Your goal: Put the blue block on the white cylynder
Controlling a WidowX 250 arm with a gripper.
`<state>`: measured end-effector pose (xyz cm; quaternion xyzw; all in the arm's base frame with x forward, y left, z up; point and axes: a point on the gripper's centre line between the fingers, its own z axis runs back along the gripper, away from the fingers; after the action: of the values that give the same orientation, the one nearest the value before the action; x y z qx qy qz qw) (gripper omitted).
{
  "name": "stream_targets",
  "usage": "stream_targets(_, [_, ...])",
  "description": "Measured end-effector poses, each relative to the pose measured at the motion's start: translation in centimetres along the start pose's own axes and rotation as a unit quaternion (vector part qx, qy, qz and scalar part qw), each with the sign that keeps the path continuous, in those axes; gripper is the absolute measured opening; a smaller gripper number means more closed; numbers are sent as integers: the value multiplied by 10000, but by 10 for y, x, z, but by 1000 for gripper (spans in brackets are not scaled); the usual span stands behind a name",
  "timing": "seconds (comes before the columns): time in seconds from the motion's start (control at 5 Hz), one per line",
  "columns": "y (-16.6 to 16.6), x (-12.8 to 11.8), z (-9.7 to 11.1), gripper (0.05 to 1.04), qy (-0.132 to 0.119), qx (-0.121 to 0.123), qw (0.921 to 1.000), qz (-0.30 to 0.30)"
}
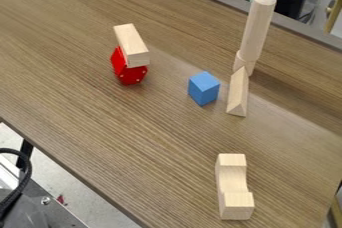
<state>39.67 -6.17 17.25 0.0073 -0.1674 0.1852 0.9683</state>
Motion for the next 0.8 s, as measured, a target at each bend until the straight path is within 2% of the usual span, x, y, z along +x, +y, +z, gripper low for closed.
stream_targets(0.8, [18, 6, -3, 562, 98, 98, 9994, 305])
